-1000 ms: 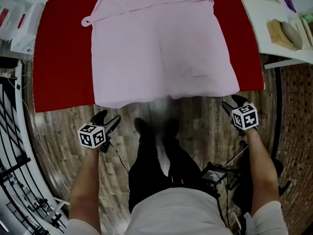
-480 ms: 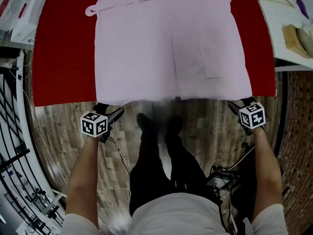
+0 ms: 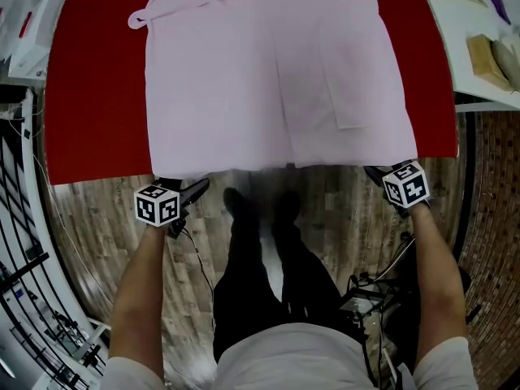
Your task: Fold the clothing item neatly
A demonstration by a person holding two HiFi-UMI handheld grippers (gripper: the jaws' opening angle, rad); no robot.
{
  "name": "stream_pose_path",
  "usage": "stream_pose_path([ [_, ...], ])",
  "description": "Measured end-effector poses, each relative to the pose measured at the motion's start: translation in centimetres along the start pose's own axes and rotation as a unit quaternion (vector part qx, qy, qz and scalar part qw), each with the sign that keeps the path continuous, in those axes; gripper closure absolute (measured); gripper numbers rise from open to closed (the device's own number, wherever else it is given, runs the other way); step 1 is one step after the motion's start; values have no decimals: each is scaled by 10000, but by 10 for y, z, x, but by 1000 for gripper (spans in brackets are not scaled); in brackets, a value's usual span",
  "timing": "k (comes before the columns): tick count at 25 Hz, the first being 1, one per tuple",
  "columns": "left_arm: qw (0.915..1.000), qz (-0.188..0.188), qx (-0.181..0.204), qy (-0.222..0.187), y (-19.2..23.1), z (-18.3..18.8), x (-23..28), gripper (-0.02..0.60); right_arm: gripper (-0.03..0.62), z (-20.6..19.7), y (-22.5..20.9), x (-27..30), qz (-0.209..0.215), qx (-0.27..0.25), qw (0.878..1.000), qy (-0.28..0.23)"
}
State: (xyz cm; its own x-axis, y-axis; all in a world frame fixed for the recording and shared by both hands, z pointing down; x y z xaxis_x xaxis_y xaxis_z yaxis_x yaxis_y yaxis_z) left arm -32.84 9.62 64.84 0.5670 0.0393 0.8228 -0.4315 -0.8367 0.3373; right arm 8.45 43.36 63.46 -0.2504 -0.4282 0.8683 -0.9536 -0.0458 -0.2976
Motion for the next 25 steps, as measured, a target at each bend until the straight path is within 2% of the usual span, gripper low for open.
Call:
stream_pose_path([
  [7, 9998, -178, -43, 5, -8, 1, 6, 262, 342, -5, 1, 8, -40, 252, 9997, -45],
  [10, 9995, -284, -136, -14, -13, 0, 8, 270, 344, -5, 6, 11, 90, 402, 9991, -106],
  [14, 9980, -526, -361, -52, -24, -6, 7, 398, 352, -5, 17, 11, 287, 545, 9980, -168],
  [18, 9961, -678, -539, -167, -36, -12, 2, 541, 495, -5, 25, 7, 159, 439, 9986, -266],
  [21, 9934, -795, -779, -279, -45, -17, -3, 563, 540, -5, 32, 4, 108, 401, 9985, -349],
  [25, 9900, -933, -966, -438, -57, -19, -13, 566, 551, -5, 49, -6, 117, 294, 9984, -458],
])
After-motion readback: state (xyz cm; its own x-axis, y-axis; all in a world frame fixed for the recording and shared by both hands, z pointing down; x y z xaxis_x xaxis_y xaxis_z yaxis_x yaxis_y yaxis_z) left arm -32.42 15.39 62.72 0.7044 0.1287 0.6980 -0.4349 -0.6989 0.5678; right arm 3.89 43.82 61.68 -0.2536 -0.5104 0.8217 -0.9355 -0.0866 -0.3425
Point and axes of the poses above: the fingertips, and each gripper's own axes: x forward along the fingers, y to its left, z out of its top, the point moved 6 cm from there along -x, backward along the fingers, and after that the axes turned 10 degrees about z, right-handed, at the moved point
